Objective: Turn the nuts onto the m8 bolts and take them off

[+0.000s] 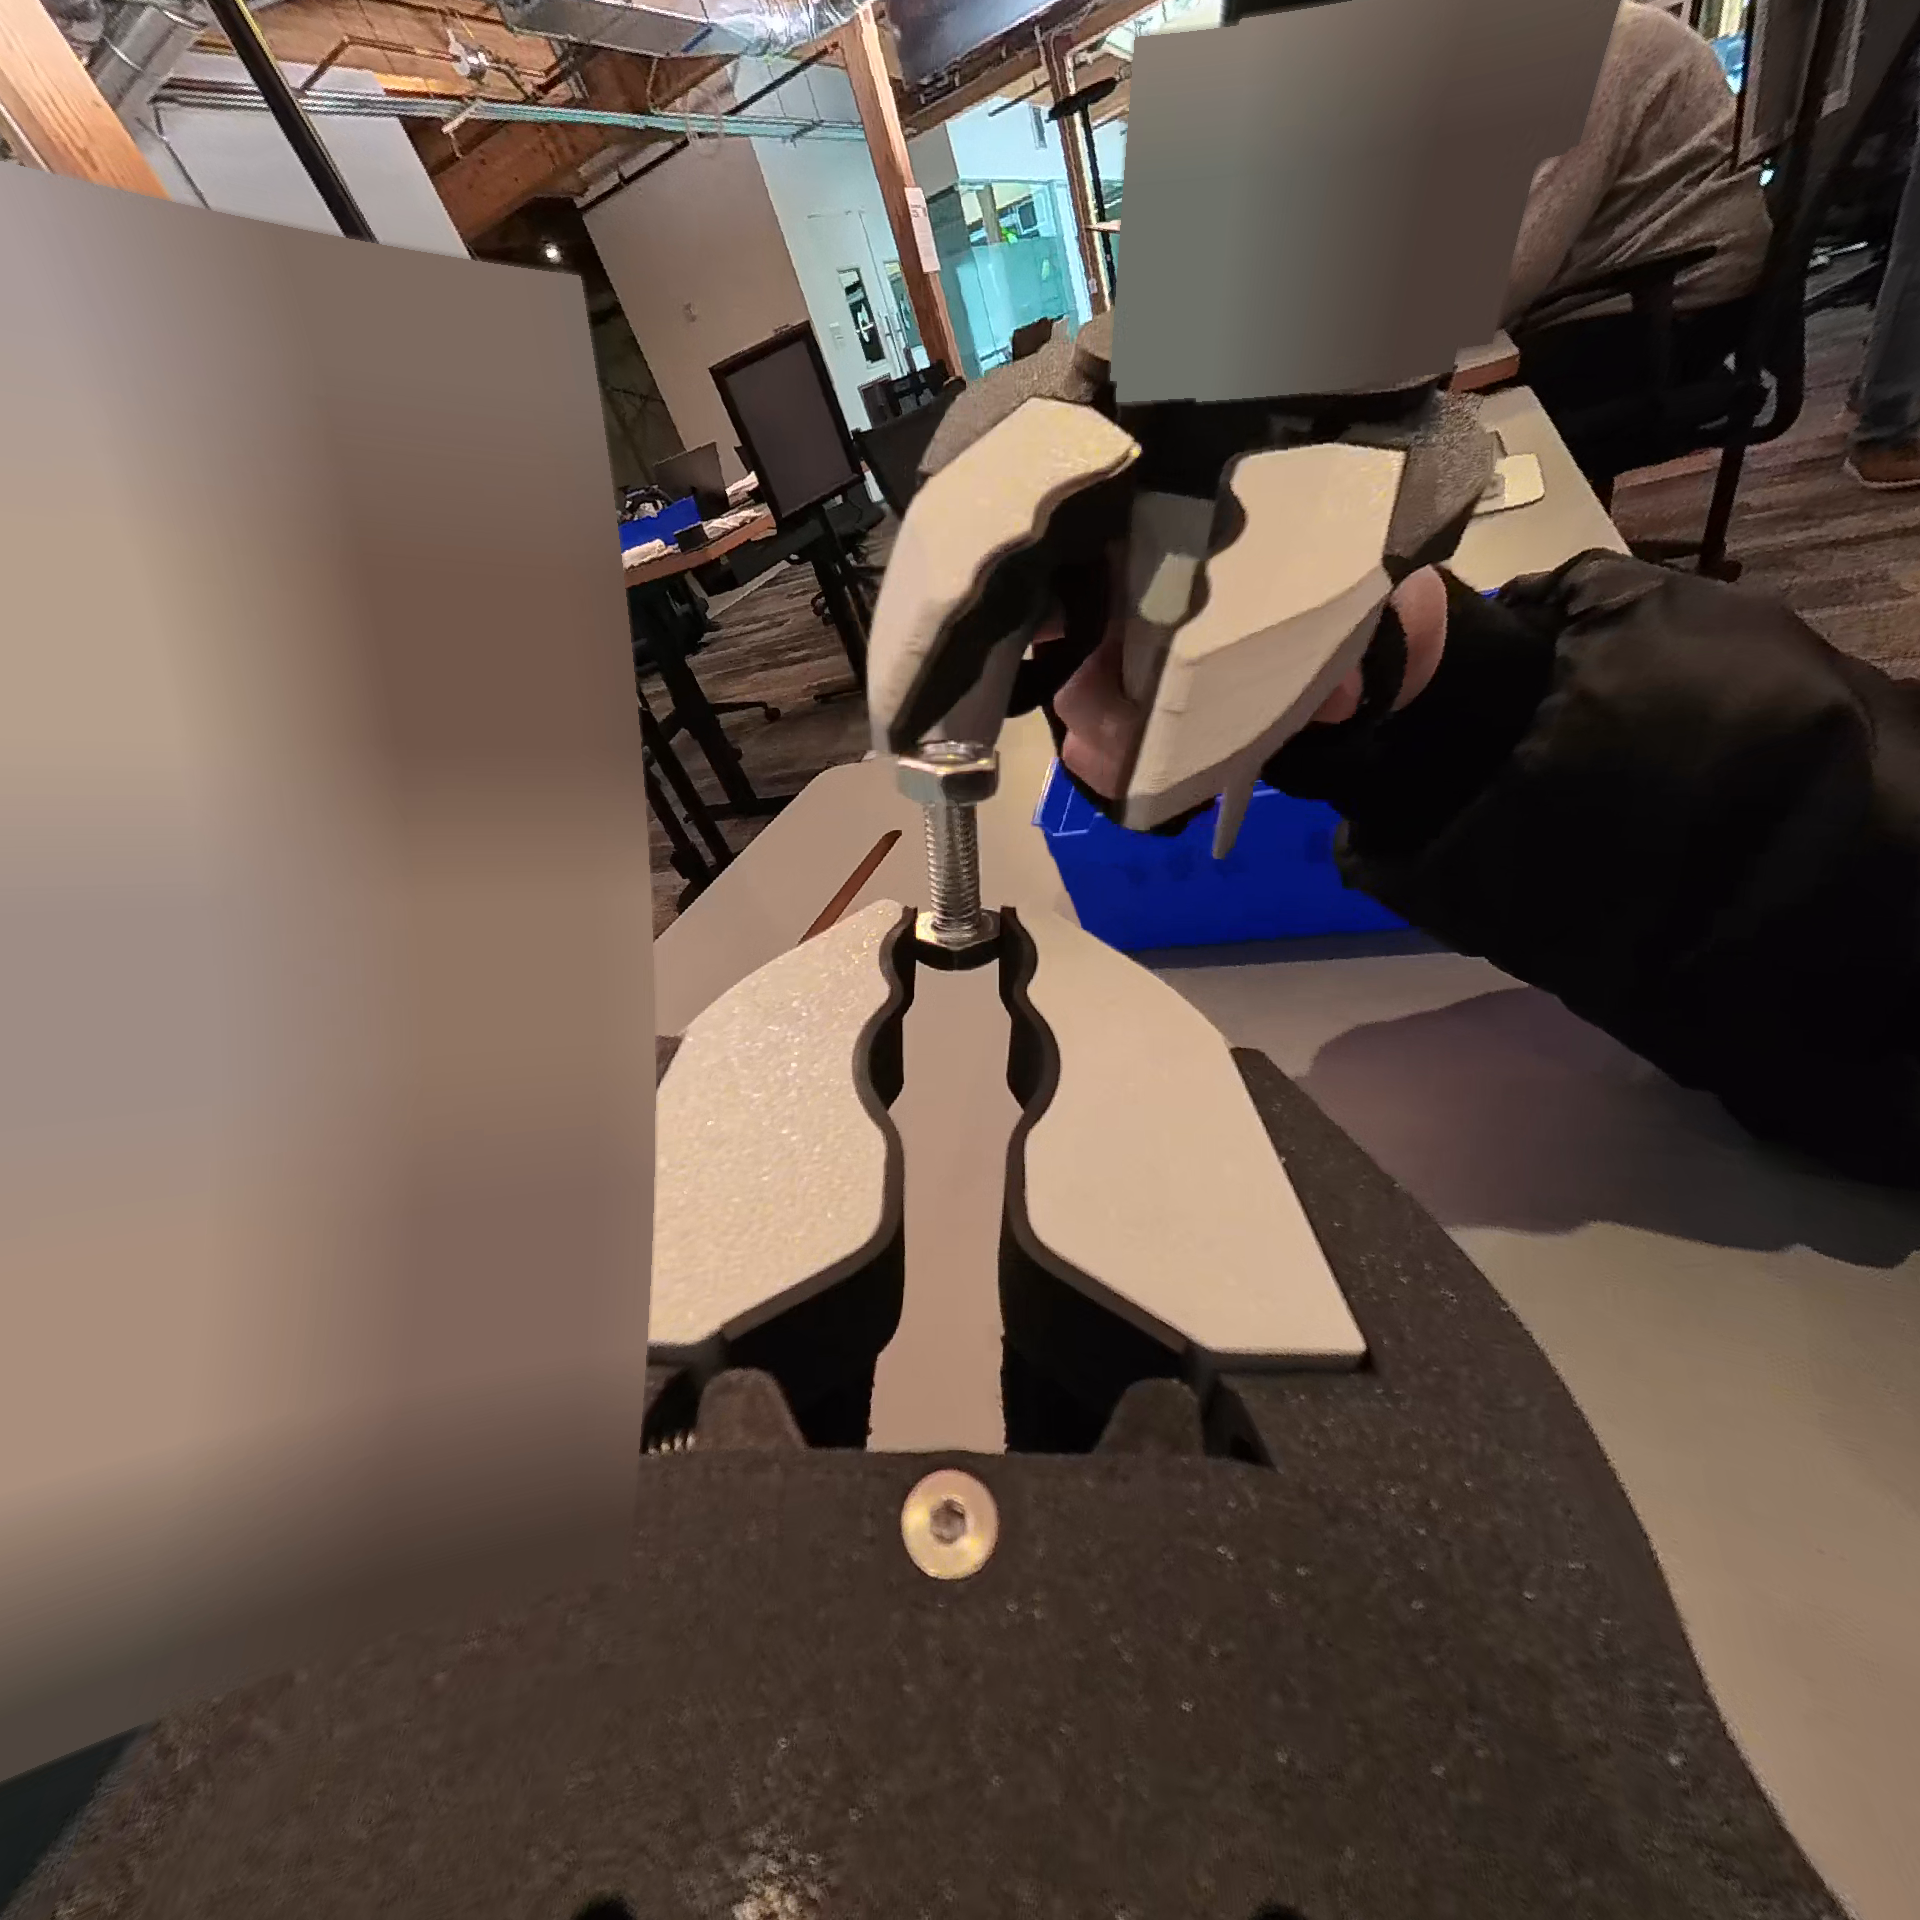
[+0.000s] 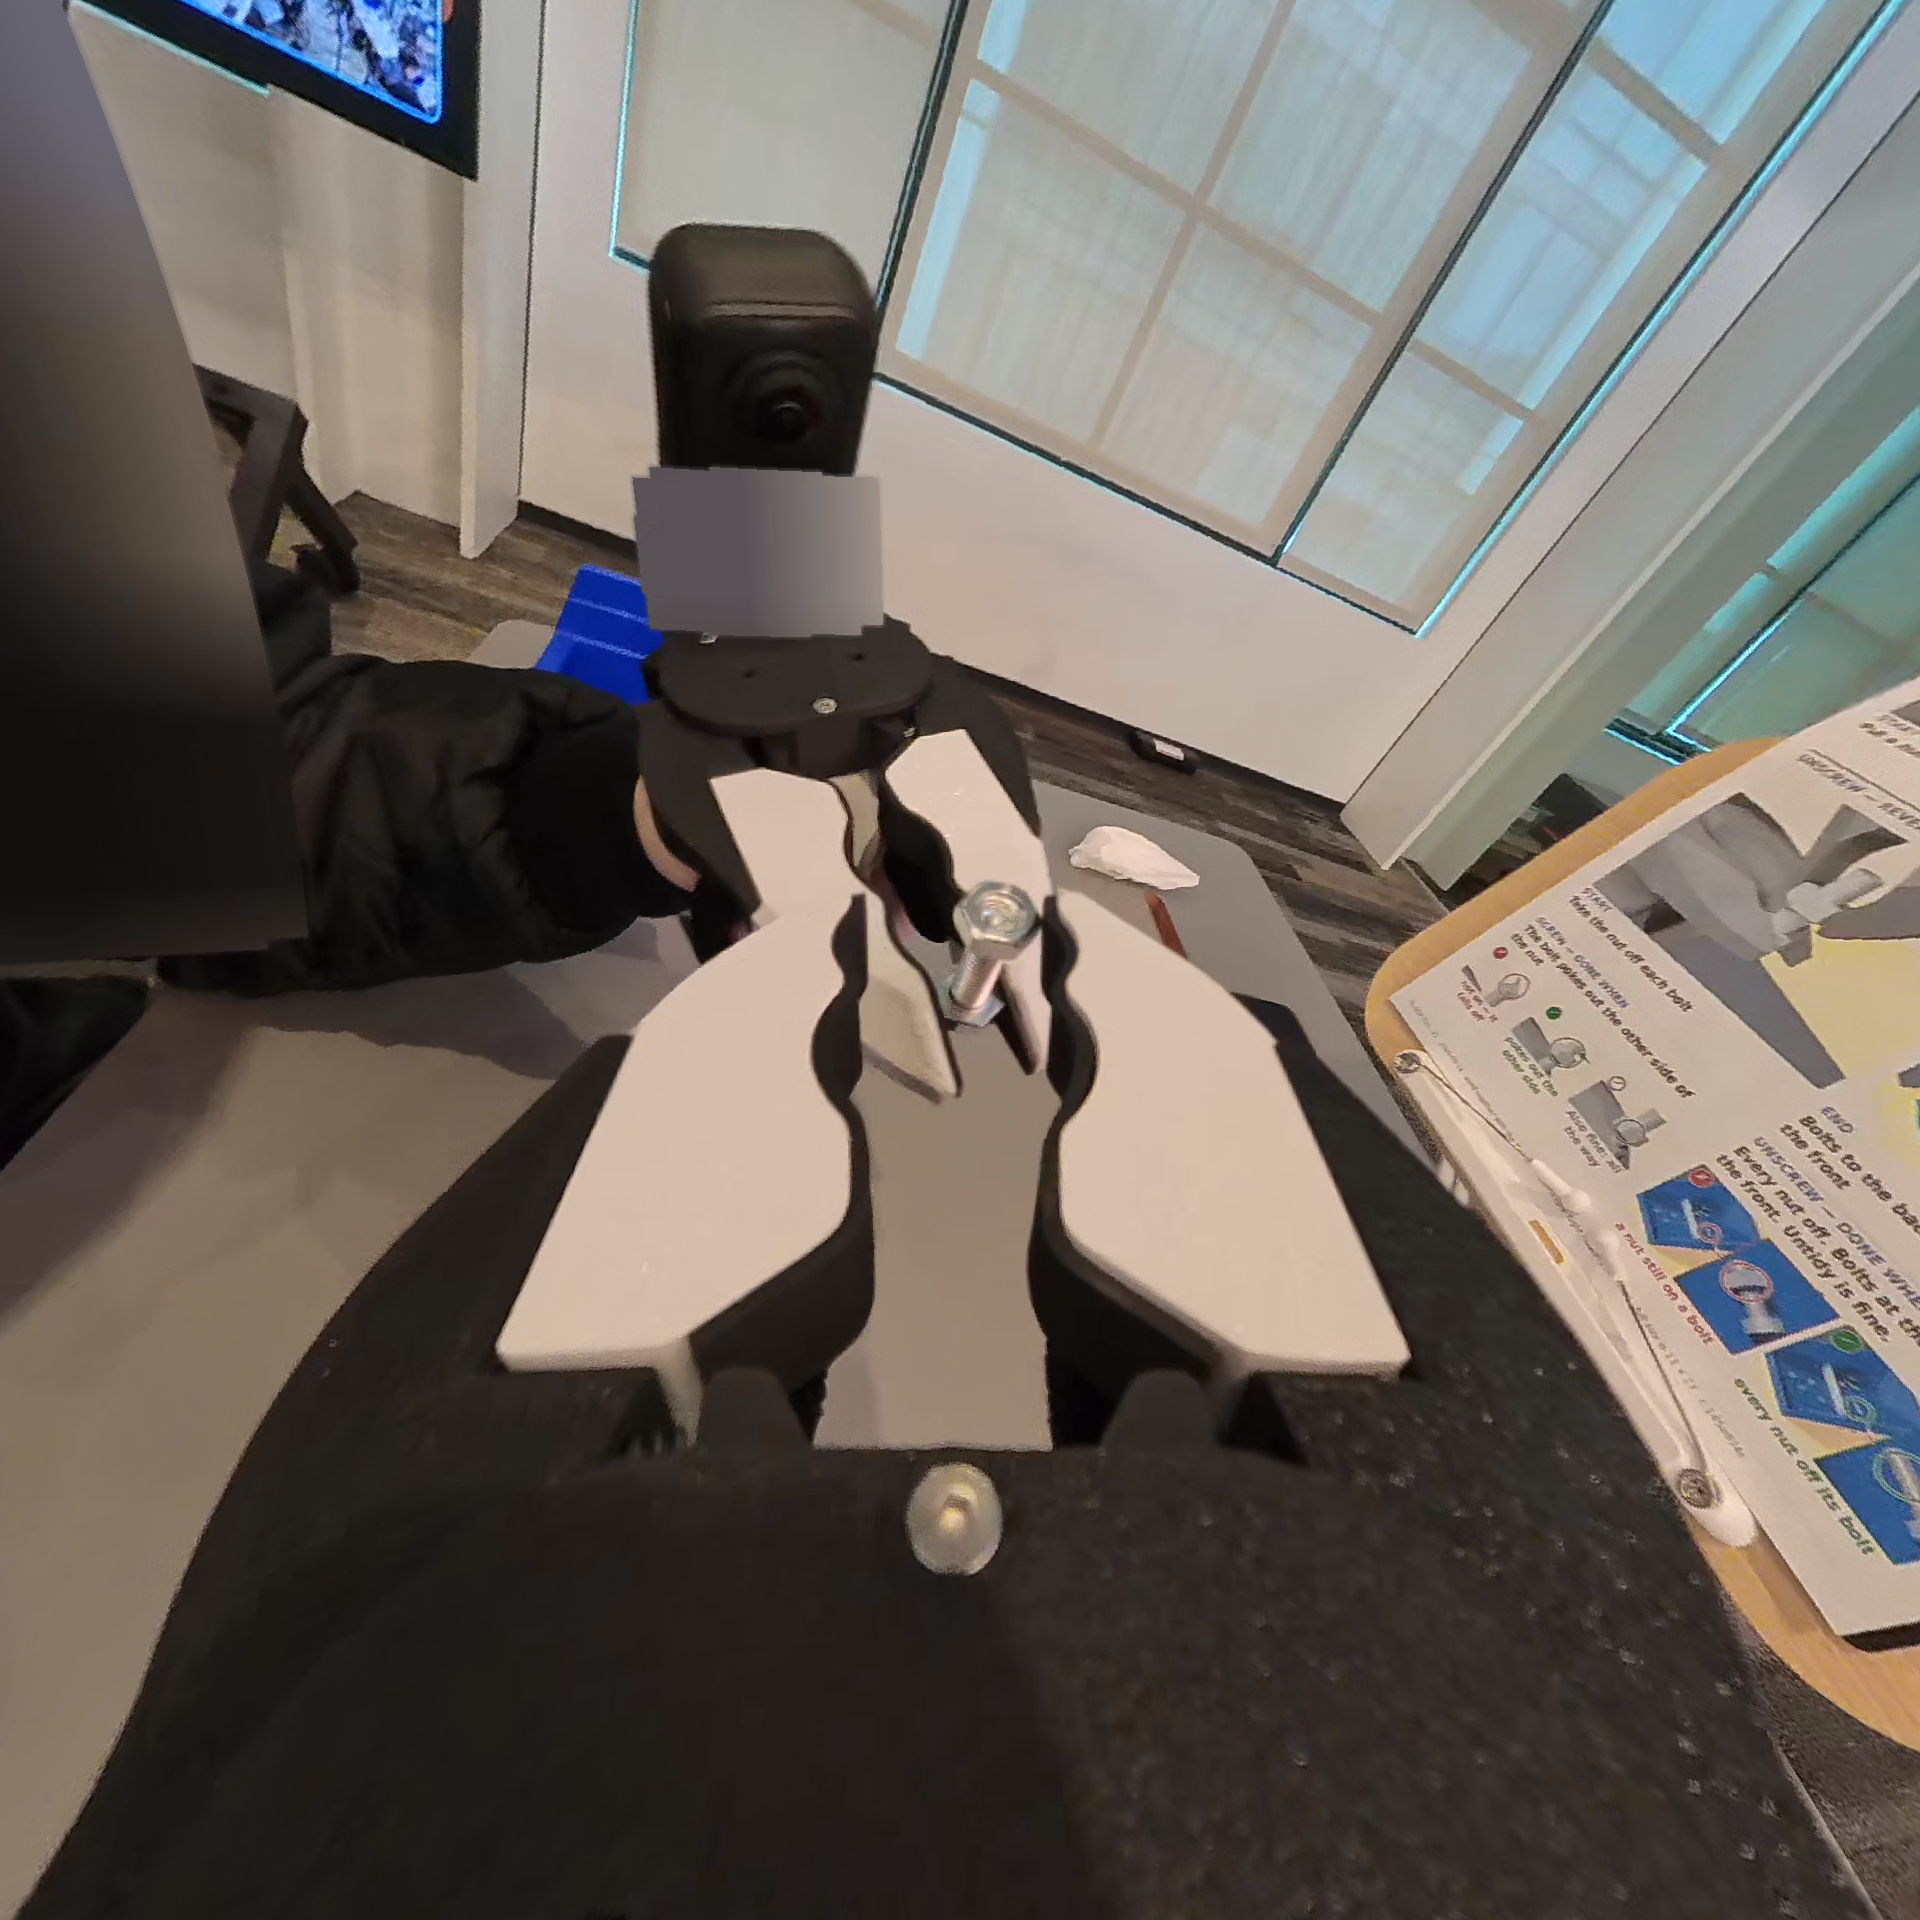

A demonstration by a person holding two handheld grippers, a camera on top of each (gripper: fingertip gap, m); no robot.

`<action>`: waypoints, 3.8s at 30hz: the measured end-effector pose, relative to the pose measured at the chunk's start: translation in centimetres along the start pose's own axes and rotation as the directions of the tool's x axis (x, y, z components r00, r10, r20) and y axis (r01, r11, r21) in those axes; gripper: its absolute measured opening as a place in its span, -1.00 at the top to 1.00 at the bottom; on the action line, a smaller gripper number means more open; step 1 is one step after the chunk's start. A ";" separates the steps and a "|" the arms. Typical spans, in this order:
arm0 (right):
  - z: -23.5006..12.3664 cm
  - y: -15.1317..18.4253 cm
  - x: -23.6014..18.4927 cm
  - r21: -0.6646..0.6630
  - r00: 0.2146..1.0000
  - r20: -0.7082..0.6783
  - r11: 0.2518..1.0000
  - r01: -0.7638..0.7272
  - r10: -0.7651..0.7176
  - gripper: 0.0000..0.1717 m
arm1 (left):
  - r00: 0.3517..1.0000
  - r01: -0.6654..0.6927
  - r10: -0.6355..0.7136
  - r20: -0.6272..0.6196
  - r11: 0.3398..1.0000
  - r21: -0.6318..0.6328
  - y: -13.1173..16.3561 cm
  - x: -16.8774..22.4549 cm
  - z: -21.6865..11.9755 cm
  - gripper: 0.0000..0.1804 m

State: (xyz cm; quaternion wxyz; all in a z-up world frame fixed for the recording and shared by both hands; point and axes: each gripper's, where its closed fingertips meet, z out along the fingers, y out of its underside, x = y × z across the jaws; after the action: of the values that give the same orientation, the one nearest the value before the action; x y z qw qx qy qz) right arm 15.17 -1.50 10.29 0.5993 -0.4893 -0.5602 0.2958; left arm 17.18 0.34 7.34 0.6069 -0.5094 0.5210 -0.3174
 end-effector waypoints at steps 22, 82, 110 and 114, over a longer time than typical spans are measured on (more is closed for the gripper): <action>-1.1 -1.5 -1.1 0.148 0.992 0.120 0.988 -0.049 0.031 0.79 | 0.986 0.047 -0.034 -0.163 0.996 0.082 -1.6 2.6 -0.4 0.83; 0.5 -1.5 -0.3 0.078 0.989 0.047 0.987 -0.142 0.139 0.72 | 0.987 0.113 -0.117 0.106 0.993 0.044 -1.0 -2.2 -0.9 0.83; 1.2 -1.1 0.7 0.078 0.986 -0.018 0.984 -0.161 0.163 0.41 | 0.991 0.102 -0.103 0.085 0.995 0.017 -0.9 -1.6 -0.5 0.83; 1.3 -0.7 0.1 0.038 0.989 0.006 0.988 -0.148 0.148 0.42 | 0.989 0.107 -0.108 0.097 0.994 0.012 -0.7 -1.9 -0.6 0.83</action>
State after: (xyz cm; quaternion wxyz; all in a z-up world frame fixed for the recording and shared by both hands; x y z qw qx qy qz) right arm 13.82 -1.36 10.84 0.5841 -0.5177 -0.5173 0.3510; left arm 16.24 1.68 8.61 0.6153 -0.5496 0.4615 -0.3261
